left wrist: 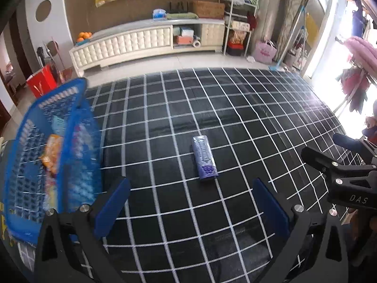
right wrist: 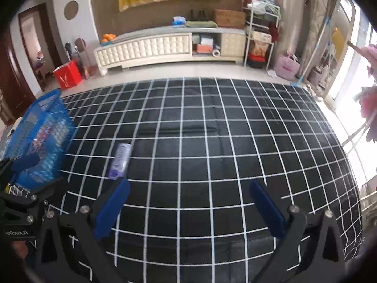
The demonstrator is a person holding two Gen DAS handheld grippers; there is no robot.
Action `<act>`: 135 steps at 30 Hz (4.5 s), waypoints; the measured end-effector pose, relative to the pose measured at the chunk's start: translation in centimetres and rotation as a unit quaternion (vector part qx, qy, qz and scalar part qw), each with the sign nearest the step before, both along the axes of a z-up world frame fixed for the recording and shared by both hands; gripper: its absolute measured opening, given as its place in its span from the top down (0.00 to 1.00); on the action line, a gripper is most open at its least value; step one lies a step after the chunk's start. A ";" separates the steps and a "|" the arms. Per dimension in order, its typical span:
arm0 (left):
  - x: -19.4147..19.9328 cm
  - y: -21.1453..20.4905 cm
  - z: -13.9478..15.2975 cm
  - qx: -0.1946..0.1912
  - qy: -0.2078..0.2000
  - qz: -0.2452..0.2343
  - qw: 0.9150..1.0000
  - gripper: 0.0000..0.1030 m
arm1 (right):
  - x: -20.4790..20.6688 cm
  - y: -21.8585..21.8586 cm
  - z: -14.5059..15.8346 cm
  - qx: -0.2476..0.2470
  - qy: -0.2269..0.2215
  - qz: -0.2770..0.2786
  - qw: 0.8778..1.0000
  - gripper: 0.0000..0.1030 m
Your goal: Organize snacks
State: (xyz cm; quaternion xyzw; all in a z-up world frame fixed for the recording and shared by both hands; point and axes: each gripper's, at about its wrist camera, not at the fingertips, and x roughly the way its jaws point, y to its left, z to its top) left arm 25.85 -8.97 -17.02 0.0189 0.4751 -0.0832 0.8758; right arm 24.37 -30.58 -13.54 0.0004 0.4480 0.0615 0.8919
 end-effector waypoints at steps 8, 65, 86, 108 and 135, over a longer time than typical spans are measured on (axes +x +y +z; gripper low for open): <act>3.8 -1.1 -3.9 -0.009 0.045 -0.013 0.999 0.00 | 1.6 -1.1 -2.3 -0.013 -0.013 -0.012 1.000 0.00; -5.6 3.2 6.9 -0.054 -0.034 -0.036 0.997 0.73 | -3.6 3.4 5.1 0.006 -0.039 -0.018 0.999 0.00; -12.7 16.4 13.9 -0.051 -0.118 0.052 0.990 0.73 | -6.9 15.9 11.6 0.015 -0.106 0.093 0.990 0.00; -7.6 23.1 10.0 -0.043 -0.068 0.094 0.992 0.73 | -2.0 23.5 7.4 0.022 -0.046 0.144 0.988 0.00; -7.8 21.9 9.1 -0.026 -0.078 0.088 0.993 0.20 | -2.4 21.6 7.4 0.034 -0.034 0.138 0.989 0.00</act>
